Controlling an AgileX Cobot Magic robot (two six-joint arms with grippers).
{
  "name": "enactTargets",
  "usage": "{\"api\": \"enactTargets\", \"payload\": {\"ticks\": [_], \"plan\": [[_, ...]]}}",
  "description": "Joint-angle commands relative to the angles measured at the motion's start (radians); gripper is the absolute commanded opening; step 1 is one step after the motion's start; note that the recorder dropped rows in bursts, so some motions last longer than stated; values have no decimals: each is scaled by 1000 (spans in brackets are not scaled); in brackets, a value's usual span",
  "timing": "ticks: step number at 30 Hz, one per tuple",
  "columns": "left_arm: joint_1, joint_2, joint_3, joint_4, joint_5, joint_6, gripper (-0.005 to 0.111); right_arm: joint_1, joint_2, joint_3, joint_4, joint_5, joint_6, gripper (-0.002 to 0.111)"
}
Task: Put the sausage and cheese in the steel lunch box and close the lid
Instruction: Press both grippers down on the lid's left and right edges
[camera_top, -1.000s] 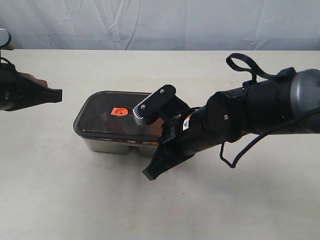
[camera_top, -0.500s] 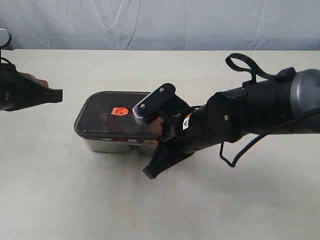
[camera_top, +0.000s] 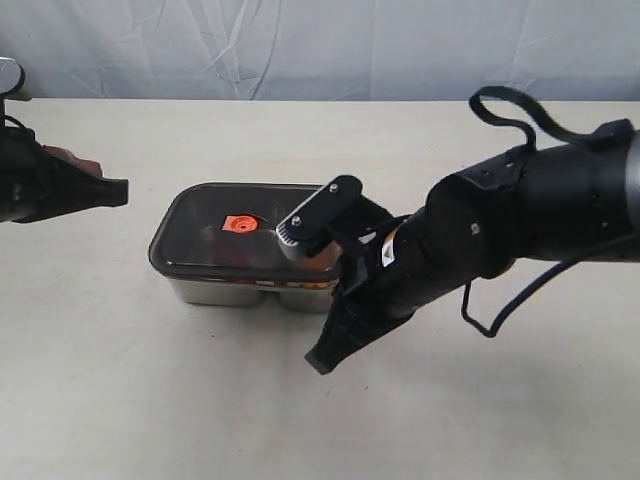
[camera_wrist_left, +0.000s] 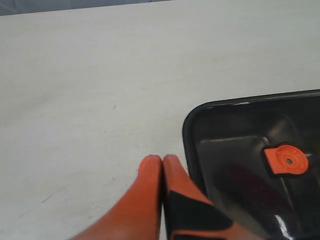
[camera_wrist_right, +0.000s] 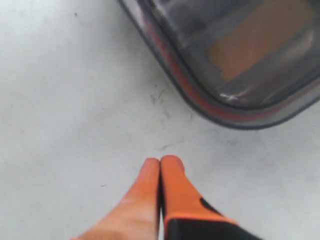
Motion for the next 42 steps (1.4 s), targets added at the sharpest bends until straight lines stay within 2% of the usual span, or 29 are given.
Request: {"api": "enactTargets", "payload": {"ticks": [1,6,10,19,24,32,39,42], "plan": [[5,29,-4,20,77,-6,0,0,-128,0,-135,-101,154,-1],[5,164,-76,22,215,-4,0,0,-56,0,-131,-248,173,-1],[9,244,-172,28,255,-4,0,-4,16,-4,-125,-367,196,-1],[9,333,-252,91,279,-4,0,-129,65,-40,-77,-352,196,-1],[12,390,-263,94,316,-4,0,-130,65,-40,-77,-352,196,-1],[86,453,-263,91,437,-10,0,-129,76,-40,-77,-312,196,-1],[90,471,-263,94,453,-14,0,-129,102,-40,-62,-305,196,-1],[90,475,-263,139,453,-63,0,-129,121,-40,-52,-301,196,-1]]}}
